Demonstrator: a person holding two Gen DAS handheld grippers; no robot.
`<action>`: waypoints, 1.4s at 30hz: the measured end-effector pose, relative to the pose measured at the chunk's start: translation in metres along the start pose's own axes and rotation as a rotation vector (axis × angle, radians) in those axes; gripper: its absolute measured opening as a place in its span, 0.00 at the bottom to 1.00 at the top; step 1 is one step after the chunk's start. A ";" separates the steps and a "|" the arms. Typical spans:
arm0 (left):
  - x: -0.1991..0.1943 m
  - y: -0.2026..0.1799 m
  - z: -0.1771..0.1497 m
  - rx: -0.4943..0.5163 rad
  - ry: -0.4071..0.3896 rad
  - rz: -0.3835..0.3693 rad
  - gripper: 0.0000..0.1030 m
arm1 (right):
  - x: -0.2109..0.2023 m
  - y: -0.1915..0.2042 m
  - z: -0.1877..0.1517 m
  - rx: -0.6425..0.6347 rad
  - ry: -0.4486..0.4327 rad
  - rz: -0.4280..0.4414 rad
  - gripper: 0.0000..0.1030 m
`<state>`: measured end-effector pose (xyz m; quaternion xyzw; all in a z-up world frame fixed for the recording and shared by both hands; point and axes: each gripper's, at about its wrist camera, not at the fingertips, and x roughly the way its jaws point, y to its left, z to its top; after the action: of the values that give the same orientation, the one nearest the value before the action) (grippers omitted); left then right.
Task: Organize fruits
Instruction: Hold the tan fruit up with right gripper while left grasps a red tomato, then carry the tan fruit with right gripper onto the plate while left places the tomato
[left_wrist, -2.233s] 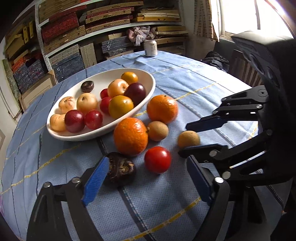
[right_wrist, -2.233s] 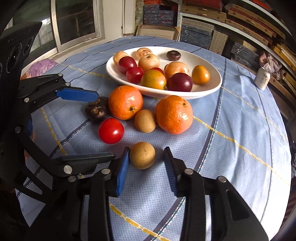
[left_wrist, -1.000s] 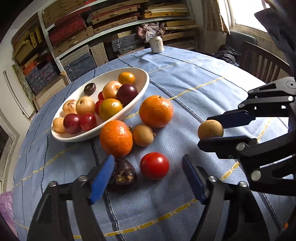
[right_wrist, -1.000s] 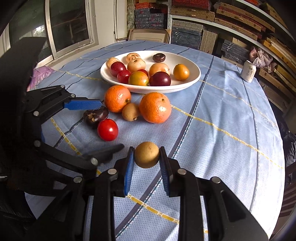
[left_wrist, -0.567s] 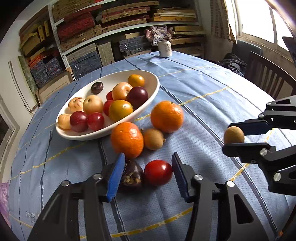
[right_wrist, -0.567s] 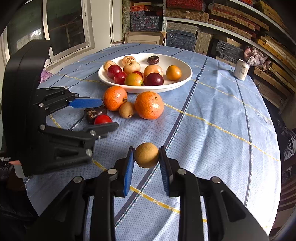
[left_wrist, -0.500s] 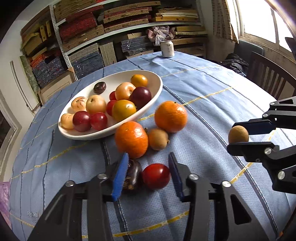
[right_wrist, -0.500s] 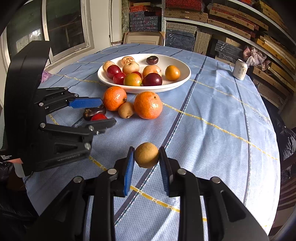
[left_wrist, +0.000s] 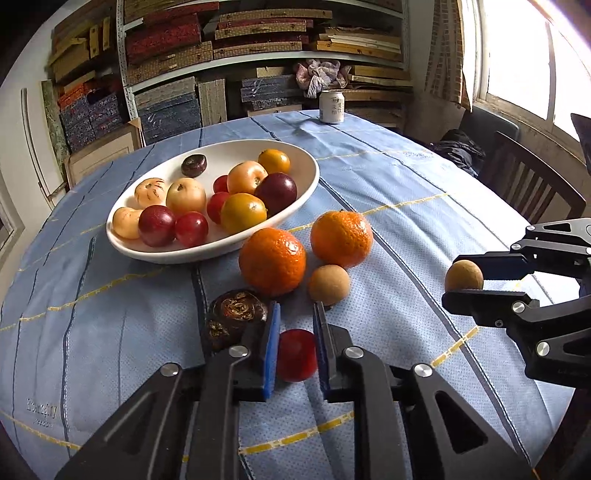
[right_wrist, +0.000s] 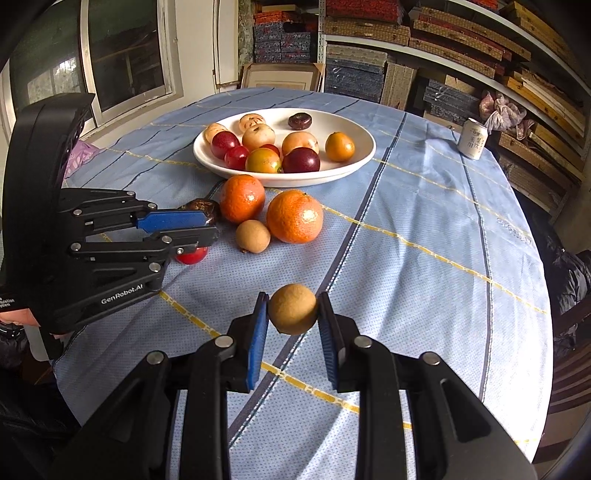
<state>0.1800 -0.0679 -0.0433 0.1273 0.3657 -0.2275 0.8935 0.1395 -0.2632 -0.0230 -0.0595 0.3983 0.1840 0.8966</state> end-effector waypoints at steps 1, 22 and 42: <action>0.000 -0.002 -0.001 0.006 0.011 -0.020 0.54 | 0.001 0.000 0.000 -0.003 0.000 0.001 0.25; 0.006 0.001 -0.004 -0.019 0.084 -0.095 0.29 | -0.006 0.001 0.000 0.001 -0.018 -0.001 0.25; -0.009 0.108 0.093 -0.145 -0.062 0.025 0.29 | 0.032 -0.013 0.136 -0.075 -0.175 0.095 0.25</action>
<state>0.2838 -0.0079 0.0351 0.0597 0.3518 -0.1933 0.9139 0.2585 -0.2316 0.0444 -0.0580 0.3136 0.2455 0.9154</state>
